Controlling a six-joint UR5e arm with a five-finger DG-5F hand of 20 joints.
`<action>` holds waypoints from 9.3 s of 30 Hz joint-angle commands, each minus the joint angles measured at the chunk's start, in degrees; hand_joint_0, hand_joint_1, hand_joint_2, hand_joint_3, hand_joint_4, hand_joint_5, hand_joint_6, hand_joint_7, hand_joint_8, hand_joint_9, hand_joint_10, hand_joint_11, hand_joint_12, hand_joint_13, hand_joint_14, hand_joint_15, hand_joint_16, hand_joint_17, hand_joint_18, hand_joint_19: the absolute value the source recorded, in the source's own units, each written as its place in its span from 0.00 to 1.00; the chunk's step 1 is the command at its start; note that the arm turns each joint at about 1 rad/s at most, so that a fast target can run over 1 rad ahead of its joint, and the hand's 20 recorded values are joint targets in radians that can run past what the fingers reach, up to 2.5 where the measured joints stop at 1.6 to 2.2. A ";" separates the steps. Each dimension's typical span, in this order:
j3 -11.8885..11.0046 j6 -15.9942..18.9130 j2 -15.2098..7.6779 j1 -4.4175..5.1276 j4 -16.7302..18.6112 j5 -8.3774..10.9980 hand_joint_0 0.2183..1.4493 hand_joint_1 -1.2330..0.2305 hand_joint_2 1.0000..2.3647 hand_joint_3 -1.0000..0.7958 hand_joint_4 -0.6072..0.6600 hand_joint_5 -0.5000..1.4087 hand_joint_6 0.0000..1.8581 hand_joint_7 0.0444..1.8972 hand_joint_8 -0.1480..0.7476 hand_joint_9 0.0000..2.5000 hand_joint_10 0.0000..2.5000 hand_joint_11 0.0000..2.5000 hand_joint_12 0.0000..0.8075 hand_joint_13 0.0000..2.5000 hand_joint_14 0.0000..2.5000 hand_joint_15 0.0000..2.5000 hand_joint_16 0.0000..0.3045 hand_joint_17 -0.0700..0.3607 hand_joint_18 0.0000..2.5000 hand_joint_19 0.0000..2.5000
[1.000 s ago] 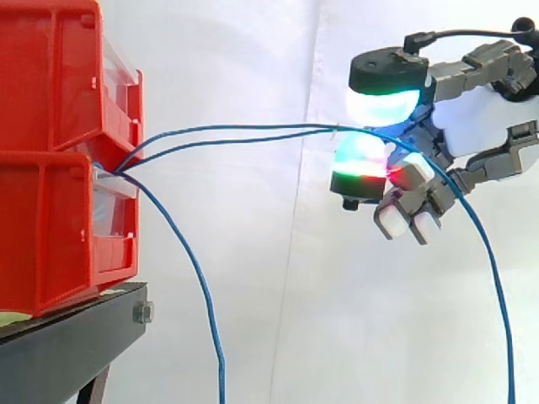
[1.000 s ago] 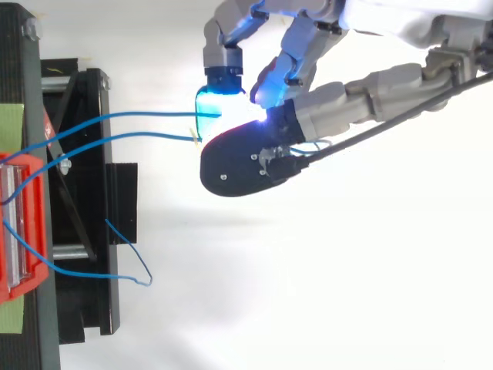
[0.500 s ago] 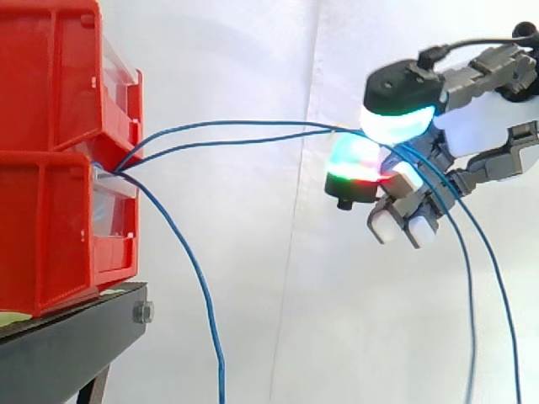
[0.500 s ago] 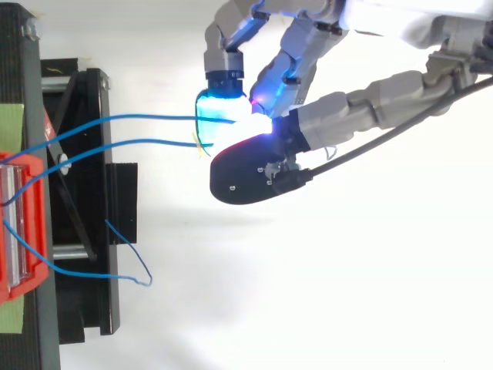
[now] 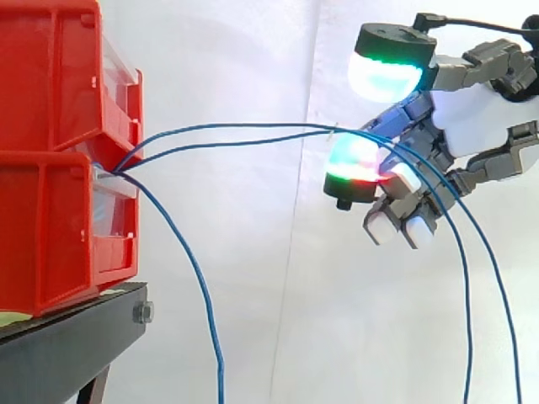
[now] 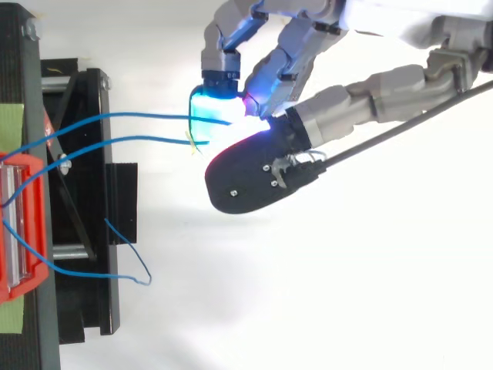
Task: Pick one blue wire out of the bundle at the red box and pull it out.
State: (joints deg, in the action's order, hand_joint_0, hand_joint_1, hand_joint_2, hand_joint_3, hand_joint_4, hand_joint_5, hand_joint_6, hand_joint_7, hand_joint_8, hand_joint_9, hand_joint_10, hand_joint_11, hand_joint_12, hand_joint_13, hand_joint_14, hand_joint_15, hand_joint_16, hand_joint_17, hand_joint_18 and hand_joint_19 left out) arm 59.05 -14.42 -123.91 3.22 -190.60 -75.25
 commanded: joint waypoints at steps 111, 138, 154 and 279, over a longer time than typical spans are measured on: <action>-2.98 -2.72 0.08 -0.50 -7.33 0.01 0.31 0.35 0.01 0.53 0.65 0.20 0.49 0.55 0.65 0.48 0.01 0.31 0.58 0.37 0.01 0.17 0.19 0.47 0.37 0.22; -2.54 -8.17 -0.10 -1.11 -9.52 1.51 0.32 0.35 0.01 0.53 0.64 0.20 0.50 0.54 0.64 0.47 0.01 0.31 0.58 0.36 0.00 0.17 0.19 0.47 0.36 0.22; 4.23 -7.03 0.16 -1.02 5.33 0.45 0.32 0.35 0.01 0.53 0.64 0.20 0.50 0.53 0.64 0.47 0.01 0.31 0.58 0.36 0.00 0.17 0.19 0.46 0.36 0.22; 4.49 -7.64 0.08 -1.11 3.75 -0.25 0.32 0.35 0.01 0.53 0.63 0.20 0.50 0.51 0.63 0.45 0.01 0.31 0.56 0.35 0.01 0.17 0.18 0.46 0.34 0.21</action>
State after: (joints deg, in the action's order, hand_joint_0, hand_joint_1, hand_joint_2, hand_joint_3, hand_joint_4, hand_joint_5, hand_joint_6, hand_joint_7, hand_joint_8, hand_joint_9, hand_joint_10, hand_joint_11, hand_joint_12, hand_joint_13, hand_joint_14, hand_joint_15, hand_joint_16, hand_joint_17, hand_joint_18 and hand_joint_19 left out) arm 63.55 -22.06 -123.84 2.10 -186.86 -75.50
